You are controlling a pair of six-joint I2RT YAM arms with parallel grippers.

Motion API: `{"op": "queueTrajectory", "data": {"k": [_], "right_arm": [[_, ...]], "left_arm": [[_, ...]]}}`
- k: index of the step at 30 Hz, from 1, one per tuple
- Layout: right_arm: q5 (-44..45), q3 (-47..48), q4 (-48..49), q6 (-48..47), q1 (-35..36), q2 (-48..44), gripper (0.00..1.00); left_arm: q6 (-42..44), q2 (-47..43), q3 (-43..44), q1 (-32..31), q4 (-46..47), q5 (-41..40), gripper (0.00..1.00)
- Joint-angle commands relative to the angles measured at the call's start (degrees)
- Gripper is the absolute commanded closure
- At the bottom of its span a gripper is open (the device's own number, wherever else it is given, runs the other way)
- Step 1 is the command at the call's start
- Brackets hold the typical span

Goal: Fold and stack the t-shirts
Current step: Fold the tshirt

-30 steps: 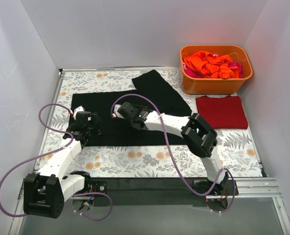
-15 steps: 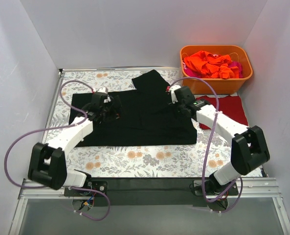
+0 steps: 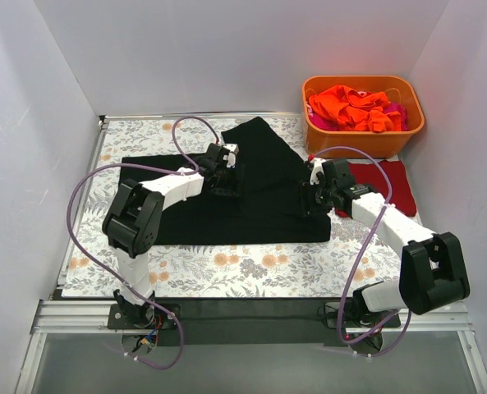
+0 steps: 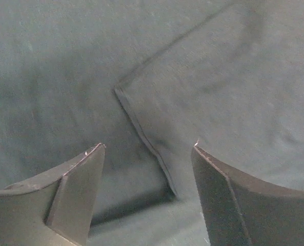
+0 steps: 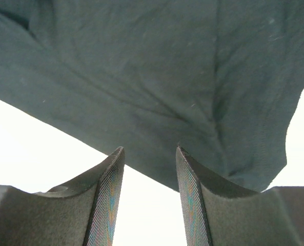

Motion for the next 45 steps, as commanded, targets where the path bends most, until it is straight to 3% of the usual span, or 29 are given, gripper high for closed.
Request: {"op": "queueTrajectory", "data": {"k": [1, 21, 25, 28, 30, 34, 37, 45], "right_arm": [[-3.7, -1.3, 2.8, 1.3, -0.3, -3.2, 0.56], [-4.1, -4.5, 3.6, 1.3, -0.6, -4.2, 0.56], [-4.1, -4.8, 3.7, 1.3, -0.5, -4.1, 0.56], [-3.9, -5.1, 4.0, 1.3, -0.5, -4.1, 0.57], [-3.8, -5.5, 4.2, 1.3, -0.6, -3.8, 0.56], [-4.1, -5.7, 4.4, 1.3, -0.5, -3.5, 0.57], [-3.9, -5.8, 4.4, 1.3, -0.6, -3.5, 0.57], [-1.3, -7.1, 5.3, 2.0, -0.6, -3.2, 0.57]], "left_arm": [[4.8, 2.0, 4.8, -0.5, 0.4, -3.2, 0.39], [10.0, 8.9, 9.5, -4.1, 3.0, -8.7, 0.57], [9.9, 8.2, 9.2, -4.3, 3.0, -9.2, 0.67], [9.9, 7.3, 9.1, -4.6, 3.0, -8.8, 0.69], [10.0, 7.0, 9.0, -4.7, 3.0, -8.8, 0.78], [9.5, 6.1, 9.1, -4.7, 3.1, -9.4, 0.86], [8.5, 4.7, 8.1, -4.7, 4.3, -10.1, 1.0], [4.8, -2.2, 0.4, -4.7, 11.3, -14.5, 1.0]]}}
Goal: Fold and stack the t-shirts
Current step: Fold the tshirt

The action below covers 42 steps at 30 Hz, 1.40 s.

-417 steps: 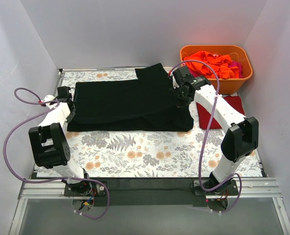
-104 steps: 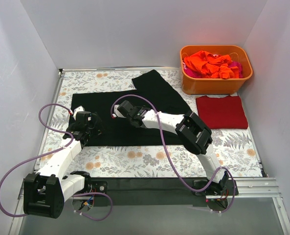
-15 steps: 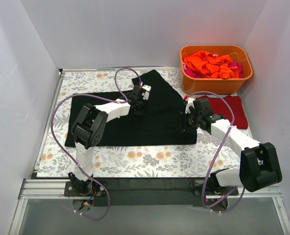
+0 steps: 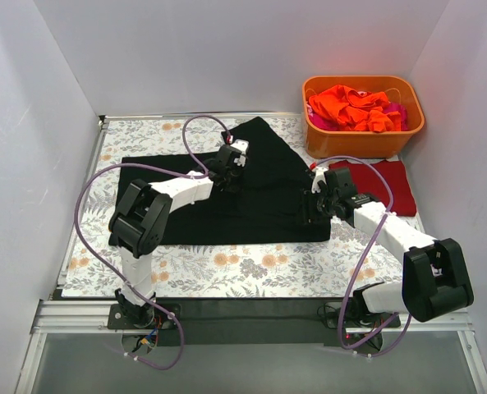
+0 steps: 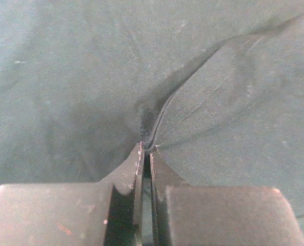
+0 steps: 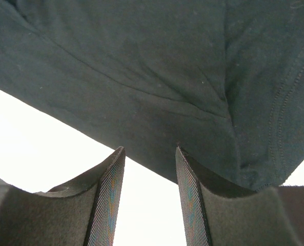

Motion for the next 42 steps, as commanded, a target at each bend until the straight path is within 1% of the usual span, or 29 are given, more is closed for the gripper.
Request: {"op": "queueTrajectory", "data": {"k": [1, 4, 8, 10, 11, 14, 15, 17, 18, 20, 21, 23, 25, 26, 27, 28, 30, 31, 32, 33, 34, 35, 36, 37, 40, 41, 42], "right_arm": [[1.7, -1.0, 2.5, 0.9, -0.3, -0.1, 0.57], [2.5, -2.3, 3.4, 1.6, -0.8, 0.5, 0.57], [4.2, -3.7, 4.1, 2.8, -1.6, 1.0, 0.57], [5.2, -4.5, 4.3, 3.8, -2.2, 1.2, 0.57], [5.3, -4.8, 4.2, 4.1, -3.1, 1.2, 0.57], [4.8, -6.0, 4.6, 4.8, -5.4, 1.5, 0.58], [4.6, -6.2, 4.6, 5.2, -6.0, 1.6, 0.58], [3.8, -7.1, 4.6, 5.6, -8.0, 2.3, 0.58], [3.3, -7.4, 4.8, 5.8, -8.7, 2.4, 0.58], [2.6, -8.1, 4.8, 6.6, -10.5, 2.6, 0.58], [2.5, -8.5, 4.6, 6.7, -11.0, 2.5, 0.59], [2.9, -9.4, 4.2, 7.4, -12.2, 1.6, 0.59], [4.6, -9.6, 3.1, 8.1, -12.7, 0.5, 0.6], [5.4, -9.6, 2.7, 8.2, -12.8, -1.2, 0.6], [6.0, -9.5, 2.4, 8.2, -12.9, -2.1, 0.61], [6.2, -9.4, 2.3, 8.2, -12.9, -3.3, 0.6], [5.6, -8.5, 2.3, 8.2, -12.9, -5.8, 0.59], [5.0, -8.2, 2.3, 8.2, -12.8, -6.5, 0.59], [3.6, -7.8, 2.3, 8.0, -12.6, -7.5, 0.57], [2.9, -6.9, 2.4, 7.9, -12.7, -7.8, 0.57], [2.3, -6.5, 2.4, 7.5, -12.5, -7.8, 0.57], [1.0, -6.0, 2.4, 7.3, -12.5, -7.3, 0.56], [0.0, -5.1, 2.5, 7.0, -12.3, -6.8, 0.55], [-2.2, -4.6, 2.4, 6.5, -12.2, -6.2, 0.54], [-4.7, -2.5, 2.3, 5.6, -10.1, -2.8, 0.54], [-4.4, -1.7, 2.1, 4.4, -9.4, -1.4, 0.54], [-3.4, -0.9, 1.2, 3.9, -8.4, -0.8, 0.54]], "left_arm": [[-2.1, -7.2, -3.6, -0.3, 6.6, -3.6, 1.0], [-2.5, -8.9, -6.4, -0.3, 9.3, -3.0, 1.0], [-3.1, -6.9, -6.5, -0.3, 9.4, -4.0, 0.99], [-3.8, -5.4, -6.5, -0.2, 9.3, -5.0, 0.96], [-4.1, -4.9, -6.4, -0.2, 9.4, -5.4, 0.92], [-4.8, -3.2, -6.1, -0.3, 9.3, -7.3, 0.86], [-5.2, -3.0, -5.8, -0.3, 9.4, -7.8, 0.78], [-6.3, -2.7, -5.0, -0.3, 9.3, -8.8, 0.69], [-6.7, -3.0, -4.7, -0.3, 8.6, -9.1, 0.56], [-9.1, -4.7, -4.2, -0.3, 7.6, -11.1, 0.46], [-10.0, -5.7, -4.2, -0.3, 6.1, -12.0, 0.33], [-12.3, -7.7, -4.2, -0.3, 4.1, -14.8, 0.26], [-17.5, -11.8, -4.6, -0.2, -0.8, -17.1, 0.24], [-18.9, -13.5, -4.9, -0.2, -2.5, -18.5, 0.24], [-20.6, -14.9, -5.6, -0.2, -6.5, -20.8, 0.24], [-23.9, -18.1, -7.0, 0.0, -8.5, -22.4, 0.24], [-27.2, -21.2, -9.3, 0.4, -14.2, -25.9, 0.23], [-31.0, -24.8, -12.0, 1.6, -16.1, -26.9, 0.23], [-32.6, -26.4, -13.5, 2.4, -18.0, -27.7, 0.21], [-33.9, -28.4, -15.0, 4.6, -20.8, -28.2, 0.21], [-35.9, -31.9, -18.6, 6.1, -21.7, -27.9, 0.21], [-36.2, -33.8, -20.4, 7.6, -22.1, -27.4, 0.21], [-36.3, -35.5, -22.4, 11.1, -22.3, -25.8, 0.21], [-36.2, -38.2, -25.4, 12.9, -22.5, -25.3, 0.21], [-35.8, -41.2, -29.6, 18.3, -22.3, -26.8, 0.21], [-35.4, -42.3, -32.4, 19.5, -21.8, -26.6, 0.21], [-35.2, -42.5, -33.3, 21.8, -21.4, -26.4, 0.21]]}}
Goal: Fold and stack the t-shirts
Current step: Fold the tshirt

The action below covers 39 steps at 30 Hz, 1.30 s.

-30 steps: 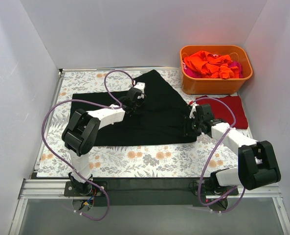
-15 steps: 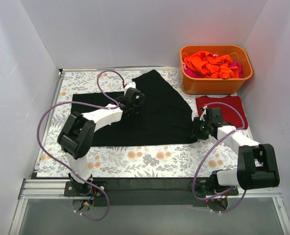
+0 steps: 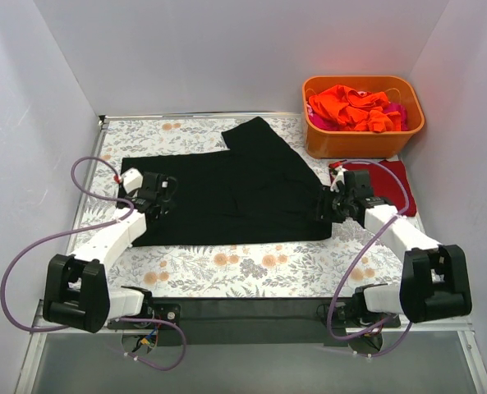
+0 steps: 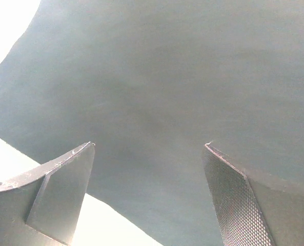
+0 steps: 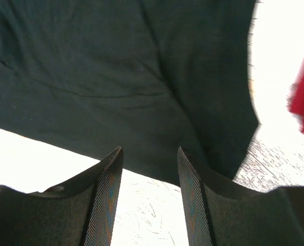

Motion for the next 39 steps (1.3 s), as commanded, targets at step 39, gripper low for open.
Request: {"op": "queueTrajectory", "data": {"k": [39], "right_arm": [[9.7, 18.7, -17.8, -9.9, 11.0, 2.0, 0.53]], "left_arm": [[0.3, -10.0, 2.0, 26.1, -6.5, 13.8, 0.1]]}}
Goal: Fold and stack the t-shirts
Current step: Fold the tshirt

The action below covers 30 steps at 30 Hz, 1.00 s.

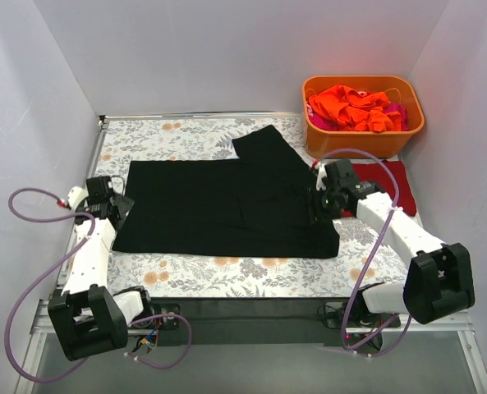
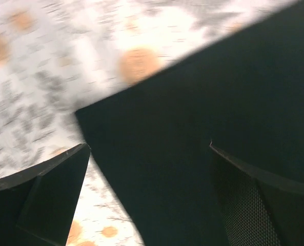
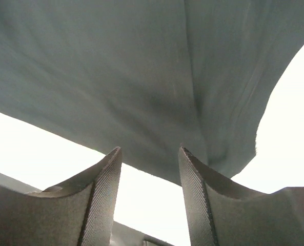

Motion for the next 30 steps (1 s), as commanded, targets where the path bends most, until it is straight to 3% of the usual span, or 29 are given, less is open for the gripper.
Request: {"op": "queueTrajectory", "data": {"k": [1, 6, 14, 25, 30], "right_arm": [[0.1, 10.5, 3.4, -2.4, 0.1, 2.8, 0.54], [-0.9, 17.5, 6.6, -4.0, 0.3, 9.8, 0.55], [-0.1, 24.1, 11.8, -6.2, 0.4, 20.1, 0.55], [1.6, 24.4, 15.4, -7.4, 1.0, 29.3, 0.56], [-0.3, 22.6, 14.7, -5.8, 2.2, 32.0, 0.56]], "left_arm": [[6.2, 2.5, 5.8, -5.3, 9.2, 4.0, 0.1], [9.6, 17.0, 14.4, -13.8, 15.2, 3.0, 0.09], [10.7, 34.5, 22.4, -13.8, 17.7, -2.5, 0.1], [4.9, 39.1, 17.1, -13.5, 16.5, -7.0, 0.1], [3.1, 39.0, 12.9, -9.3, 15.1, -5.5, 0.1]]}}
